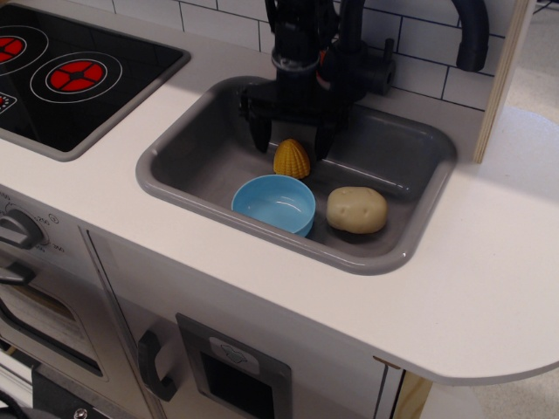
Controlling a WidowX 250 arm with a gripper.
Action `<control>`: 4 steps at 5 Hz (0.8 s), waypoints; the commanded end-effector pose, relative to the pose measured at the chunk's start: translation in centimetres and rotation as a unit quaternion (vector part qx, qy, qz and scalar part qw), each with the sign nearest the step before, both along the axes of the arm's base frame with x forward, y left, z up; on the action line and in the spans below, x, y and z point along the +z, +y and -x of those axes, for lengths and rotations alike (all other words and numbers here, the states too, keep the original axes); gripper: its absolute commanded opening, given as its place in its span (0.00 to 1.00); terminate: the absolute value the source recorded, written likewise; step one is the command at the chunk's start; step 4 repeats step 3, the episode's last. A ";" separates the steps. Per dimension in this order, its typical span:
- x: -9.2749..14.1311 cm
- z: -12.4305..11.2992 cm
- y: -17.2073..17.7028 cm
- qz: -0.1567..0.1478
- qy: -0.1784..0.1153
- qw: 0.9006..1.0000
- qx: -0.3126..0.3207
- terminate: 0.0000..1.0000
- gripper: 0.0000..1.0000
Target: Take corn out of bowl sink
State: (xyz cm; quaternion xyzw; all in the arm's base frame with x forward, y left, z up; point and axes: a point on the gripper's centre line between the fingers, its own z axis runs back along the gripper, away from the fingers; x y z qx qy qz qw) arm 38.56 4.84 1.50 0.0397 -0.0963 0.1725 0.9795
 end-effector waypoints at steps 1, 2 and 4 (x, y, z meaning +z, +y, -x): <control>7.0 -0.8 1.3 0.035 -0.053 0.998 -0.025 0.00 1.00; 7.0 -0.8 1.3 0.035 -0.053 0.998 -0.025 0.00 1.00; 7.0 -0.8 1.3 0.035 -0.053 0.998 -0.025 1.00 1.00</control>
